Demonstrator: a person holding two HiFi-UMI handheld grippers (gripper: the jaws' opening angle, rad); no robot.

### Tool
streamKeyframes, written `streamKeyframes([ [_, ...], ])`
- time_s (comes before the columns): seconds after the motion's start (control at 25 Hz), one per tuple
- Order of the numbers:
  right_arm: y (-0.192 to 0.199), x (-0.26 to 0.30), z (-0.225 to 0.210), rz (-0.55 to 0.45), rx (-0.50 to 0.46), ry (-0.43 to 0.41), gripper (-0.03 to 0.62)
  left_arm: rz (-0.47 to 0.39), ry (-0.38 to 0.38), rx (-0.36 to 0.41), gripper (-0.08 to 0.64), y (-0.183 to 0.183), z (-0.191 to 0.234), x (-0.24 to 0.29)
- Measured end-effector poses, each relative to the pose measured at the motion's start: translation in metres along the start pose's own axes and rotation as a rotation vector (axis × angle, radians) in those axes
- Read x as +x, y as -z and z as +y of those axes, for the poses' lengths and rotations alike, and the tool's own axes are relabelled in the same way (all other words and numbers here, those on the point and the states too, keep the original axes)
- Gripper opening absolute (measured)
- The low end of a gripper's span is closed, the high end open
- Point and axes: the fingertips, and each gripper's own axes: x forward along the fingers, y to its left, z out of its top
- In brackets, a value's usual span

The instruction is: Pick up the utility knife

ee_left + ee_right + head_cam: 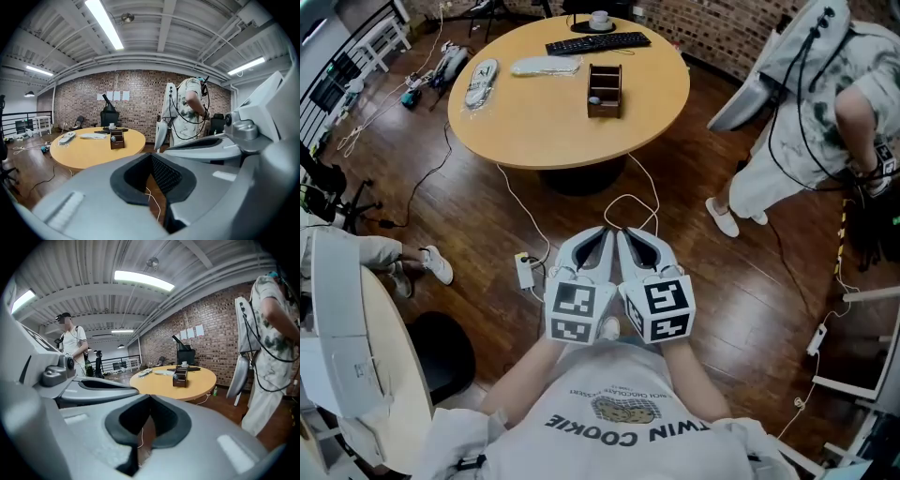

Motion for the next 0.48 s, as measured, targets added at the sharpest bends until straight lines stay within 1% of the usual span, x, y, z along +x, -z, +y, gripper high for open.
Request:
streamKeyframes([
  [0.28,-0.016,0.051,-0.021,0.014,-0.003,0.003,0.002,0.007,0.013,-0.01,0.006,-0.01,0.034,0.044],
  [0.48,-0.033,0.095,-0.04,0.017,0.003,0.026,0.003,0.008,0.038,-0.003,0.006,-0.024,0.065,0.083],
])
